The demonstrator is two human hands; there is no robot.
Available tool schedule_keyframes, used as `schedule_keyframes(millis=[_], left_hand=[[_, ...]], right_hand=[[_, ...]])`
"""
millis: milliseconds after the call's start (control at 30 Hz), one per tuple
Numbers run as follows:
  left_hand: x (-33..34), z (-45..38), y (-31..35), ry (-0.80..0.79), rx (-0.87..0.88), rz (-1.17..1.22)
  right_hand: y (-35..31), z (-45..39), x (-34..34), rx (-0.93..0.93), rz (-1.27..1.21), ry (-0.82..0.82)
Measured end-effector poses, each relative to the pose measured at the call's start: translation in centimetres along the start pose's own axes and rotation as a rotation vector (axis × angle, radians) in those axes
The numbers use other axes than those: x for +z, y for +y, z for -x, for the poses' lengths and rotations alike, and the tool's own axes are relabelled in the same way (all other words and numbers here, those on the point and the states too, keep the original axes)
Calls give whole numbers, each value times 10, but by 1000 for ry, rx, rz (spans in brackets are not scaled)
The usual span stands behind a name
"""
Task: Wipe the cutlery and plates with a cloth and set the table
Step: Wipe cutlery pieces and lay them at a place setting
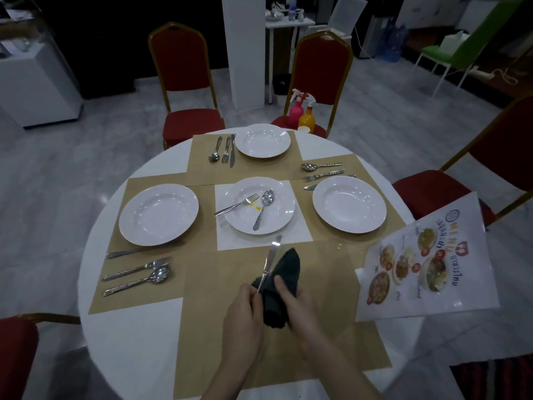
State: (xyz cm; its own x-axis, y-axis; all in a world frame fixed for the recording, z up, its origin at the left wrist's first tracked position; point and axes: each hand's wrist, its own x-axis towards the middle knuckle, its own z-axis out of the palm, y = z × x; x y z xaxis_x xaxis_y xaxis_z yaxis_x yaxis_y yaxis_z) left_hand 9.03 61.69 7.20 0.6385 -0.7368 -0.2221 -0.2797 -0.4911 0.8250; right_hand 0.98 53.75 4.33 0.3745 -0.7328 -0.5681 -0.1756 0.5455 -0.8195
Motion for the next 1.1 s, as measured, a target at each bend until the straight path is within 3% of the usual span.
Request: schedule_keyframes(millis=[200, 367, 567, 733, 867, 1100], left_hand=[[12, 16, 9, -200, 31, -63], [5, 7, 11, -154, 4, 35], [1, 2, 3, -230, -16, 50], [-15, -24, 17, -28, -72, 283], [-4, -47, 25, -183, -128, 400], [15, -59, 12, -233, -172, 529]], right_hand=[[-10, -10, -12, -28, -41, 164], [-6, -4, -13, -86, 109, 24], [-6, -11, -23, -64, 58, 74], [-25, -2, -39, -153, 171, -96], [-10, 9, -31, -155, 161, -216], [0, 8, -48, -149, 188, -196]])
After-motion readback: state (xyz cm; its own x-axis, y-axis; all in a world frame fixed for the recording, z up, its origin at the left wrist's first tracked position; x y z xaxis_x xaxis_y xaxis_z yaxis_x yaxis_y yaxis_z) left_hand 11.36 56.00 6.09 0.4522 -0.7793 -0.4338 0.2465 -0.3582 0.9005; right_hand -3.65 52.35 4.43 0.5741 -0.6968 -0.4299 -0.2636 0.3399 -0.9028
